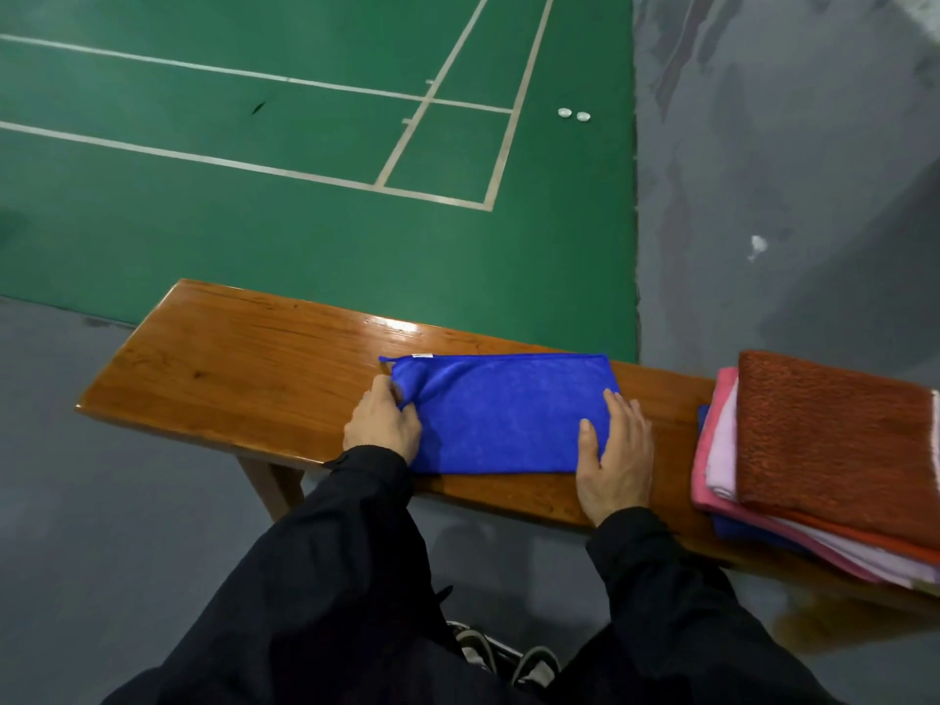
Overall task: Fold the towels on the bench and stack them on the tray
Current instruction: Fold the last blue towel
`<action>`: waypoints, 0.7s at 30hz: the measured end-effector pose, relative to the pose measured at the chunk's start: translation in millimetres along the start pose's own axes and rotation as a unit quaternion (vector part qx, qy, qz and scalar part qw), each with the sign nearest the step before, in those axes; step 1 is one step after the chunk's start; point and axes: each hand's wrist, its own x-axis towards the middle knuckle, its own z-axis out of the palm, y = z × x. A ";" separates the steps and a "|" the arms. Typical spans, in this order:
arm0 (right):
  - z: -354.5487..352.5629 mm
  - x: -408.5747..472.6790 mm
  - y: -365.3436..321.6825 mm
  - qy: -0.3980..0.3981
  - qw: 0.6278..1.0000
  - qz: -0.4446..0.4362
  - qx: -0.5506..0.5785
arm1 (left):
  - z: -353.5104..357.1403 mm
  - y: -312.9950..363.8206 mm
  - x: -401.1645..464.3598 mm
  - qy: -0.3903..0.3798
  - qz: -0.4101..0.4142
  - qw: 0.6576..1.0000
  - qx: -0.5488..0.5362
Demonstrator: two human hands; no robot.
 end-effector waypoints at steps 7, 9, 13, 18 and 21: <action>0.1 -0.3 -2.9 0.000 1.000 -0.002 0.025 | -16.7 5.4 10.9 -0.113 -0.122 0.954 -0.250; -0.2 -0.2 -3.8 -0.004 1.000 0.003 0.023 | -14.9 1.5 10.4 -0.146 -0.140 0.908 -0.366; -2.2 -1.0 -3.9 0.010 0.999 -0.007 0.045 | -24.3 10.1 2.3 -0.103 -0.103 0.863 -0.483; -12.6 -11.8 -1.9 0.052 0.993 0.007 0.107 | -25.2 41.4 -2.7 -0.074 0.001 0.873 -0.483; -18.2 -14.2 -3.6 0.069 0.989 0.024 0.131 | -8.9 75.6 -6.0 -0.076 0.081 0.902 -0.416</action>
